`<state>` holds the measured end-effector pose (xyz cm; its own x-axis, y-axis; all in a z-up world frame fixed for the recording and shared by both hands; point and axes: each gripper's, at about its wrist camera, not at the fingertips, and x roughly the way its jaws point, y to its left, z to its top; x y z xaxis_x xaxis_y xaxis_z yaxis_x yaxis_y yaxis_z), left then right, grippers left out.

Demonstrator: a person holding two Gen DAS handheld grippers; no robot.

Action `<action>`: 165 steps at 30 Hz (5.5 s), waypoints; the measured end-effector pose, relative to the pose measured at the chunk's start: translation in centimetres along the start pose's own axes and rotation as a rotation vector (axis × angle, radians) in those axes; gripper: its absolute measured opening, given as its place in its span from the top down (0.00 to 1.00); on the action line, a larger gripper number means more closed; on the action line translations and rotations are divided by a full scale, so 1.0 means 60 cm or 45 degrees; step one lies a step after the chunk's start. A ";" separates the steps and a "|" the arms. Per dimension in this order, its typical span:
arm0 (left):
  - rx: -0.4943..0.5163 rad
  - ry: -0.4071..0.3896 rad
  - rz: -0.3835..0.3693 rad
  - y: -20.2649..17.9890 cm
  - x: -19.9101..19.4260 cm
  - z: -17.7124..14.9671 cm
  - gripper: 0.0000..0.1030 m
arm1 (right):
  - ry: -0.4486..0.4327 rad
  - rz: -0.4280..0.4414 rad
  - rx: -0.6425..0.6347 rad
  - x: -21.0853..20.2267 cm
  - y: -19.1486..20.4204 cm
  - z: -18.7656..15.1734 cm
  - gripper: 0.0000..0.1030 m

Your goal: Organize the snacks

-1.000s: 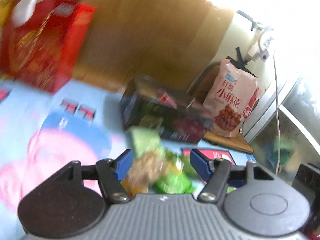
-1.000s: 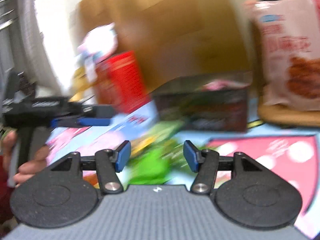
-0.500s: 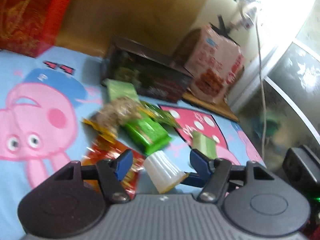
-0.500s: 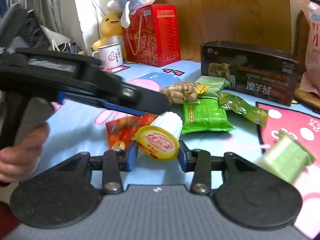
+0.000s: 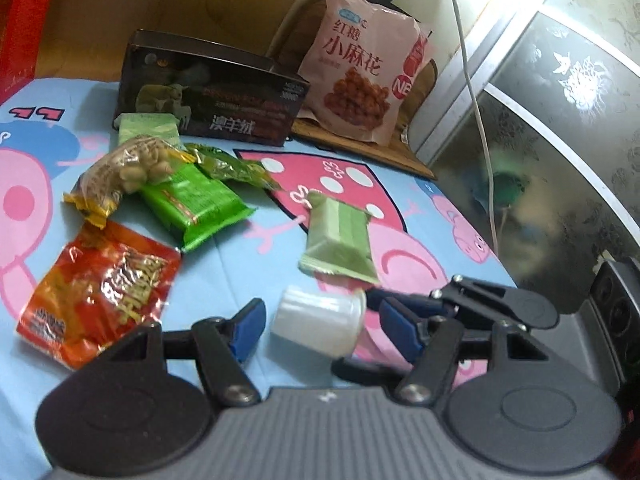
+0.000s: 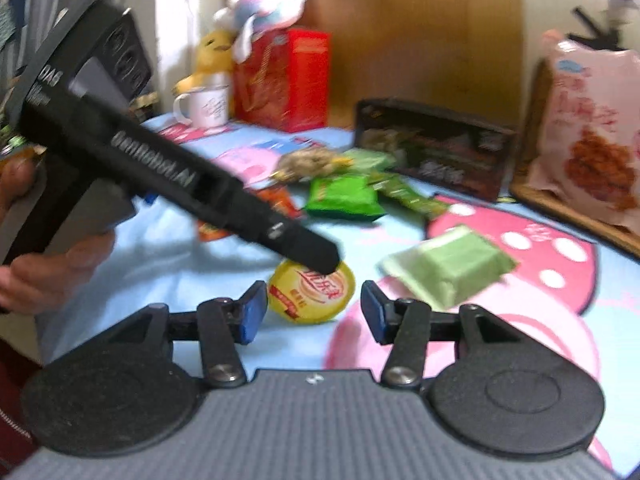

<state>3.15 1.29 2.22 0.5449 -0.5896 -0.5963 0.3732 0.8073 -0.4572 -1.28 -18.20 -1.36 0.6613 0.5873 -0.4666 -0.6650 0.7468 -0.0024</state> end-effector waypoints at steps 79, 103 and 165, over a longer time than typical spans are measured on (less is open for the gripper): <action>-0.282 -0.249 0.028 0.126 0.009 0.197 0.44 | -0.153 0.012 0.413 0.177 -0.111 0.168 0.82; -0.124 -0.037 0.080 0.022 -0.053 -0.030 0.29 | 0.029 0.103 0.632 -0.005 0.005 -0.012 0.56; -0.040 -0.112 0.007 0.017 -0.066 -0.028 0.64 | -0.005 -0.117 0.074 0.016 0.087 0.014 0.57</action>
<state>0.12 4.42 3.03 0.6113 -0.5791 -0.5393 0.3467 0.8086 -0.4754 -3.81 -13.50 -1.09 0.7202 0.5164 -0.4632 -0.5802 0.8145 0.0059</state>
